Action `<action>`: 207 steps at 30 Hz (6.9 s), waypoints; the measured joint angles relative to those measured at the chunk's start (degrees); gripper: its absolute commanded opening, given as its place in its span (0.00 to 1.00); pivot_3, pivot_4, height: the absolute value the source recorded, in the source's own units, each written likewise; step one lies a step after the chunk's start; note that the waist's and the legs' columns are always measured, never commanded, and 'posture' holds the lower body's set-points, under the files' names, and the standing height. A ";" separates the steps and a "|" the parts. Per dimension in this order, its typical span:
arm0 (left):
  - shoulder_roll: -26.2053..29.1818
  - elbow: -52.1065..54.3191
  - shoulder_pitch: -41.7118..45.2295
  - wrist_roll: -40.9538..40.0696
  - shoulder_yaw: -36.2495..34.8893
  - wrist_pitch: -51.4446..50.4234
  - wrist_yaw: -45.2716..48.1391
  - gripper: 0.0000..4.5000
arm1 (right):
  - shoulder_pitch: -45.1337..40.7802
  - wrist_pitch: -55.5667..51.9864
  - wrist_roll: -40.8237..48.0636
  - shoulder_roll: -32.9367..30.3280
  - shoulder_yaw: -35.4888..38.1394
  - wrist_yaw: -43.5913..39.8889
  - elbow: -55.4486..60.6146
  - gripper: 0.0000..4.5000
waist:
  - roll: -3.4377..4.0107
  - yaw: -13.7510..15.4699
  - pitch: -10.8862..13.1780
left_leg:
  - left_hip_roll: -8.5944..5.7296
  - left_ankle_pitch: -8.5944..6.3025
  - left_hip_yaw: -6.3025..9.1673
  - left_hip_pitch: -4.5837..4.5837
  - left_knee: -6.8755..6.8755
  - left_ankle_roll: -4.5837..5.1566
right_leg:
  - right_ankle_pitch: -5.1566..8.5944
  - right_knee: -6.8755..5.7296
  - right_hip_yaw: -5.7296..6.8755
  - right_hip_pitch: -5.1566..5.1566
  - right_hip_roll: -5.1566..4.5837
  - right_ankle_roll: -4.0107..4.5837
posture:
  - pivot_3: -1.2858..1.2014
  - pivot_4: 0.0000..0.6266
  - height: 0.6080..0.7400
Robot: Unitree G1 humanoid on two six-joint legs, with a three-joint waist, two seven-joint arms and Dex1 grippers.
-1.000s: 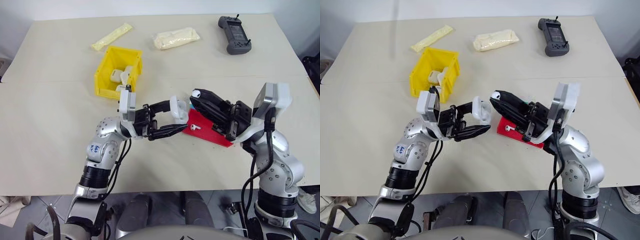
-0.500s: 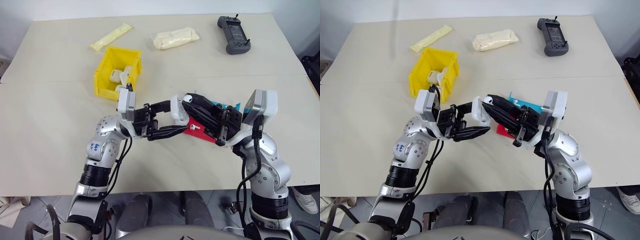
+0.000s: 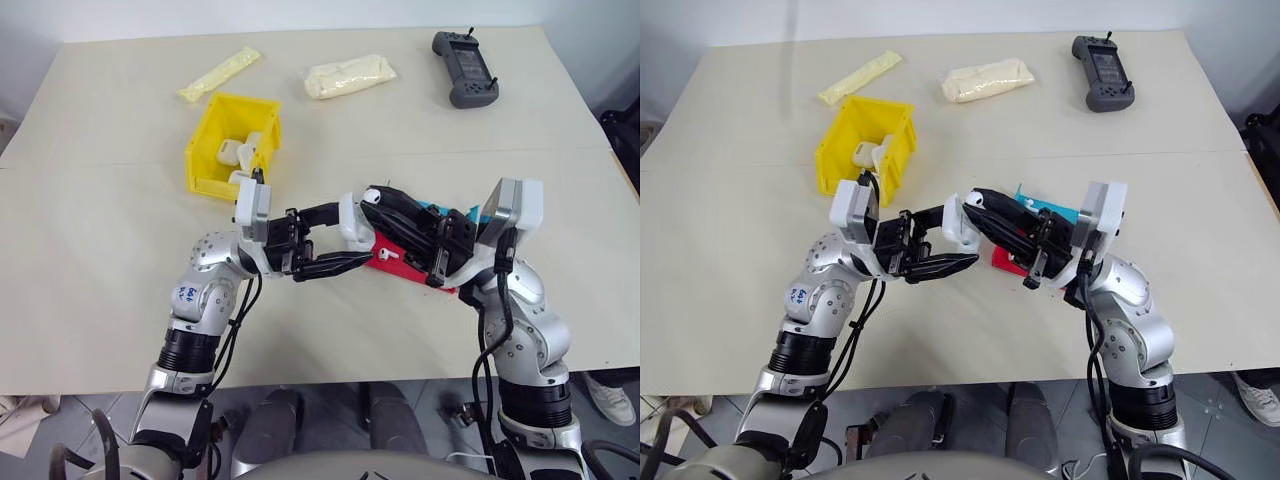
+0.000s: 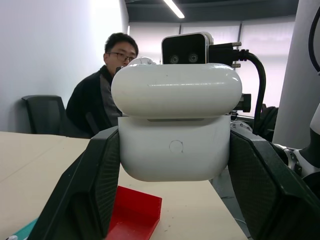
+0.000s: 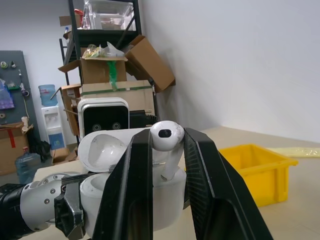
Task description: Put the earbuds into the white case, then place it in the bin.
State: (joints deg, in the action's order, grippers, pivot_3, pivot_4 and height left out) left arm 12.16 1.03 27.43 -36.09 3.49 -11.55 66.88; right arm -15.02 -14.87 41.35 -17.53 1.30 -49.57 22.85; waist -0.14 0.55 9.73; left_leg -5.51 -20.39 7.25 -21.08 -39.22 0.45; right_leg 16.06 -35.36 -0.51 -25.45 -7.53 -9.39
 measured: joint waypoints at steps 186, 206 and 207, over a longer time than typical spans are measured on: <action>4.06 3.77 -11.91 4.80 -2.43 11.68 -5.12 0.62 | -65.40 3.61 -64.47 -4.27 -29.67 -22.31 -90.30 0.11 | 0.22 -2.52 -0.09 | 0.05 -0.04 -0.08 0.01 -0.03 -0.07 | 0.04 -0.31 0.20 -0.21 -0.10 0.26 | 0.52 0.24 1.00; 3.95 2.38 -7.68 4.72 -1.65 10.59 -3.37 0.62 | -53.13 -8.08 -51.25 -19.02 -12.86 -27.31 -63.74 0.11 | 0.22 -2.11 -0.08 | 0.05 -0.04 -0.11 -0.08 -0.01 -0.08 | 0.04 -0.25 0.23 -0.25 -0.12 0.26 | 0.52 0.24 1.00; 3.85 2.22 -6.97 4.63 -1.28 10.08 -3.07 0.62 | -48.25 -10.12 -48.85 -20.36 -10.46 -27.63 -57.40 0.11 | 0.22 -2.07 -0.08 | 0.07 -0.05 -0.11 -0.08 -0.02 -0.08 | 0.04 -0.27 0.23 -0.25 -0.10 0.26 | 0.52 0.24 1.00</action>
State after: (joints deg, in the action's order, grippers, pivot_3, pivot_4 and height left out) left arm 16.01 3.26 20.47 -31.46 2.21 -1.47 63.81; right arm -63.27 -24.98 -7.49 -37.89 -9.16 -77.21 -34.55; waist 0.08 -1.52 9.65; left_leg -5.44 -20.43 7.15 -21.16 -39.24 0.37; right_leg 16.10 -35.62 -0.28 -25.71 -7.63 -9.13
